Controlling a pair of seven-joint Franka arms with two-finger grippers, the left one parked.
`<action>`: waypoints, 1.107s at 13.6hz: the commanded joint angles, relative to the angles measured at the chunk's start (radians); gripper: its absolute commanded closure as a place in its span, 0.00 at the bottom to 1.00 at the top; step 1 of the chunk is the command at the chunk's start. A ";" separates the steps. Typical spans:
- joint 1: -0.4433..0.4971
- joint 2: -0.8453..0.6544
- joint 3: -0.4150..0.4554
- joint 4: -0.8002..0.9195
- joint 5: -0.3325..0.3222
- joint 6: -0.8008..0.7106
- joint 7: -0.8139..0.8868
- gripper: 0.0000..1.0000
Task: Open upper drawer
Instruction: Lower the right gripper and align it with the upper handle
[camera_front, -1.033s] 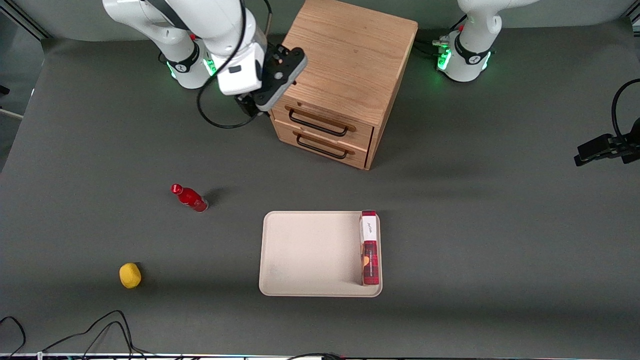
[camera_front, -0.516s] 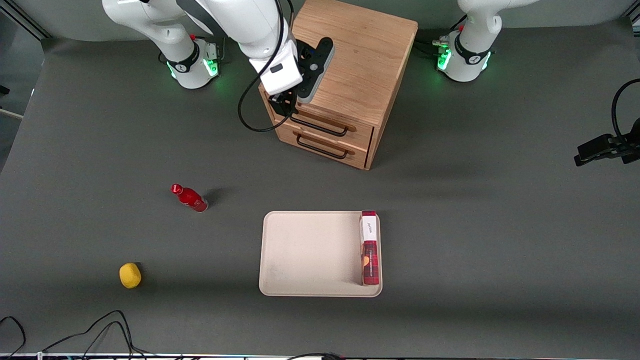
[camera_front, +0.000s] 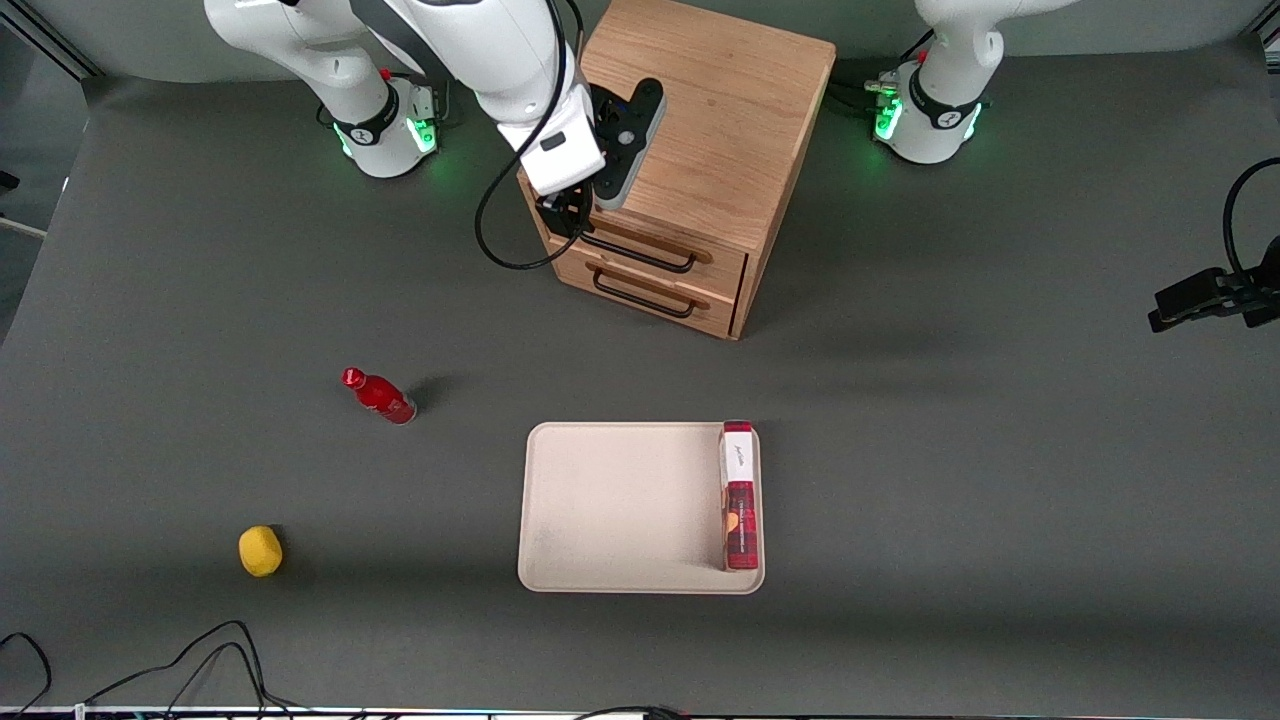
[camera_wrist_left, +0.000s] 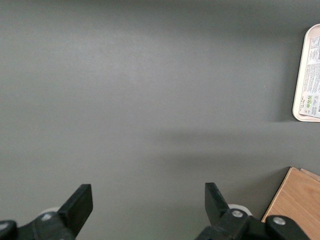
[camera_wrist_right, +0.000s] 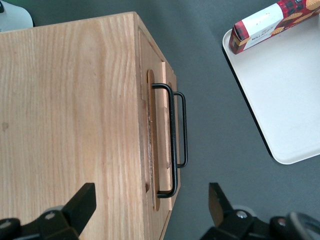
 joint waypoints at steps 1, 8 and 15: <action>0.003 0.039 -0.005 0.022 -0.033 -0.015 -0.018 0.00; 0.008 0.109 -0.005 0.023 -0.082 -0.004 -0.013 0.00; 0.028 0.171 -0.005 0.011 -0.085 0.031 0.024 0.00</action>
